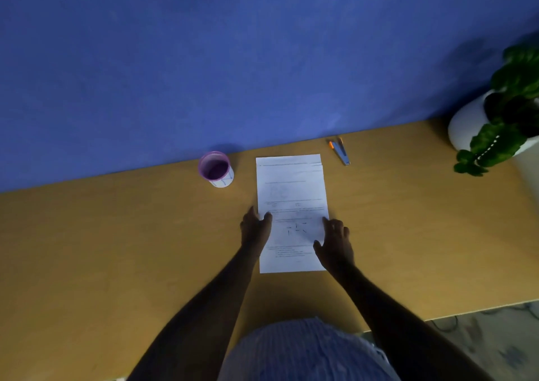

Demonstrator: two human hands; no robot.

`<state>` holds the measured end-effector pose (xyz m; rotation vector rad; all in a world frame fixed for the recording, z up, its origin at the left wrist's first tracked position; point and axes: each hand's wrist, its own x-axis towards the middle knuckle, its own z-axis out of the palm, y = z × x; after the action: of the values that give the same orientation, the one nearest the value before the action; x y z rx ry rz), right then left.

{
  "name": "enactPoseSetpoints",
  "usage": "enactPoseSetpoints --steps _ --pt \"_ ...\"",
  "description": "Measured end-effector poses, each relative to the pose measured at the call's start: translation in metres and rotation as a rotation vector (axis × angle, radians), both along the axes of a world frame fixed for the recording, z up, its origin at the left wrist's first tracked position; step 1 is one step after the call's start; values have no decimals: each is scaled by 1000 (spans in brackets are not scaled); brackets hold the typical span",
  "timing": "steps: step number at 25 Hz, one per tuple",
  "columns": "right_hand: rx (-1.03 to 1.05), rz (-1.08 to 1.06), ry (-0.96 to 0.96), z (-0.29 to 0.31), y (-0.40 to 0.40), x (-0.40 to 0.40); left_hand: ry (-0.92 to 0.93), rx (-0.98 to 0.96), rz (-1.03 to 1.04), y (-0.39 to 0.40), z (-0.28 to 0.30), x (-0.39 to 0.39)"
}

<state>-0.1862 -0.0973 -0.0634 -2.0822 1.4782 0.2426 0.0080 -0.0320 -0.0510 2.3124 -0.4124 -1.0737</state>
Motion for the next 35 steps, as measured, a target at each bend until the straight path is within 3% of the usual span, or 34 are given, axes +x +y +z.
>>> enactPoseSetpoints --steps 6,18,20,26,31,35 --pt "-19 25 2 -2 2 -1 325 -55 345 -12 -1 19" --pt "43 0 39 10 -4 8 360 -125 312 -13 4 28" --pt "101 -61 -64 20 -2 25 398 -167 307 -14 15 24" --pt "302 -377 -671 76 -2 82 474 -382 229 -10 66 -4" --pt "112 -464 -799 108 3 73 481 -518 23 5 101 -20" --pt "182 -439 -914 132 5 47 369 -601 -34 11 120 -8"
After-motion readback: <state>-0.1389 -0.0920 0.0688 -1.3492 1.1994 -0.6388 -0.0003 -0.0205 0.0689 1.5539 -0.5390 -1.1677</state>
